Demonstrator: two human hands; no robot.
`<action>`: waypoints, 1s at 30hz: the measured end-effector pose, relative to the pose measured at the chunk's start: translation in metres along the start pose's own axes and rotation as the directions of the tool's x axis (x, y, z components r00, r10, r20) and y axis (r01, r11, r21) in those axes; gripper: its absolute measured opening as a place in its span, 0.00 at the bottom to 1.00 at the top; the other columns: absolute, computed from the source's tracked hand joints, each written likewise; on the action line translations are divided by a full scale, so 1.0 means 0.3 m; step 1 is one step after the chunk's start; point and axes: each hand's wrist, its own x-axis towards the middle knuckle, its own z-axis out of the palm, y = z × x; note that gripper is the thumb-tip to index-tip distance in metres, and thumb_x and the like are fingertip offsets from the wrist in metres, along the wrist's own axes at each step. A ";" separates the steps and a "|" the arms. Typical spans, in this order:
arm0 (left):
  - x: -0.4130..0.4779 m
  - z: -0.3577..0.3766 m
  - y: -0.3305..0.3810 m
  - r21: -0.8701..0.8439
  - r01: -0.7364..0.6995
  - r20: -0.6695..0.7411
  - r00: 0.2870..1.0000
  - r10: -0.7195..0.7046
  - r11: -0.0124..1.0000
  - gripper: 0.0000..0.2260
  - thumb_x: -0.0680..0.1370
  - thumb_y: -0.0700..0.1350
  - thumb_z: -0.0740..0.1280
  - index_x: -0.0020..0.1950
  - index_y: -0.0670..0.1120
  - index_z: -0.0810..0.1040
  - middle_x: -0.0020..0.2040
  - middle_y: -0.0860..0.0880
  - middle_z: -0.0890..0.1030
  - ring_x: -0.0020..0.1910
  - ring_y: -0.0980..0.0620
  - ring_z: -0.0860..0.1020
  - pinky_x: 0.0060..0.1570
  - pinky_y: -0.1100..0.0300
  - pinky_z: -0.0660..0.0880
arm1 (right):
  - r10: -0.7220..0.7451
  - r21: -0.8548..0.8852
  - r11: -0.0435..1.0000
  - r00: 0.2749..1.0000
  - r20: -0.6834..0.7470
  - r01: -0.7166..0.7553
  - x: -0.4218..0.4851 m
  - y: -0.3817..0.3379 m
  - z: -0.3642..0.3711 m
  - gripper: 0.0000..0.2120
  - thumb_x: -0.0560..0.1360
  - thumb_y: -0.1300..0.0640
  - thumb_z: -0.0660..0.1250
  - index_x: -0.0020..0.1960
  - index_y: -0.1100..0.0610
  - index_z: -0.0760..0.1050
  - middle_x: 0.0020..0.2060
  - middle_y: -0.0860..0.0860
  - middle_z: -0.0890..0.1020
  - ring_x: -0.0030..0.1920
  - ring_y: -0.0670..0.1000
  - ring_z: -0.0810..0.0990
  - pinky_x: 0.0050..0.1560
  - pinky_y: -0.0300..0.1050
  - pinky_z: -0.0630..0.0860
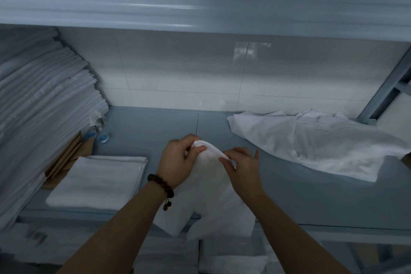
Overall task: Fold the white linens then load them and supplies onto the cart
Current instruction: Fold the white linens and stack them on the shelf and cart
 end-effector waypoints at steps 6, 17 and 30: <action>0.017 -0.046 -0.038 -0.008 0.043 -0.159 0.986 -0.043 0.999 0.05 0.76 0.49 0.65 0.42 0.51 0.77 0.37 0.54 0.80 0.38 0.57 0.78 0.38 0.63 0.74 | 0.132 -0.147 0.980 0.991 -0.012 -0.133 -0.020 0.066 0.008 0.06 0.73 0.59 0.71 0.49 0.55 0.84 0.43 0.52 0.82 0.57 0.54 0.76 0.71 0.70 0.45; 0.039 -0.151 -0.187 -0.114 0.226 -0.260 0.933 -0.249 0.967 0.05 0.77 0.37 0.68 0.42 0.43 0.79 0.36 0.53 0.79 0.35 0.66 0.75 0.39 0.75 0.69 | 0.332 -0.406 0.878 0.934 0.130 -0.255 -0.039 0.184 -0.027 0.08 0.77 0.52 0.64 0.51 0.48 0.81 0.47 0.48 0.80 0.59 0.52 0.71 0.72 0.67 0.47; 0.008 -0.170 -0.489 -0.146 0.589 -0.344 0.723 -0.599 0.795 0.06 0.77 0.45 0.69 0.41 0.44 0.79 0.40 0.43 0.79 0.42 0.47 0.76 0.45 0.53 0.73 | 0.500 -0.523 0.793 0.824 0.267 -0.312 -0.122 0.321 -0.071 0.06 0.78 0.49 0.62 0.50 0.47 0.77 0.45 0.45 0.80 0.60 0.49 0.72 0.71 0.69 0.48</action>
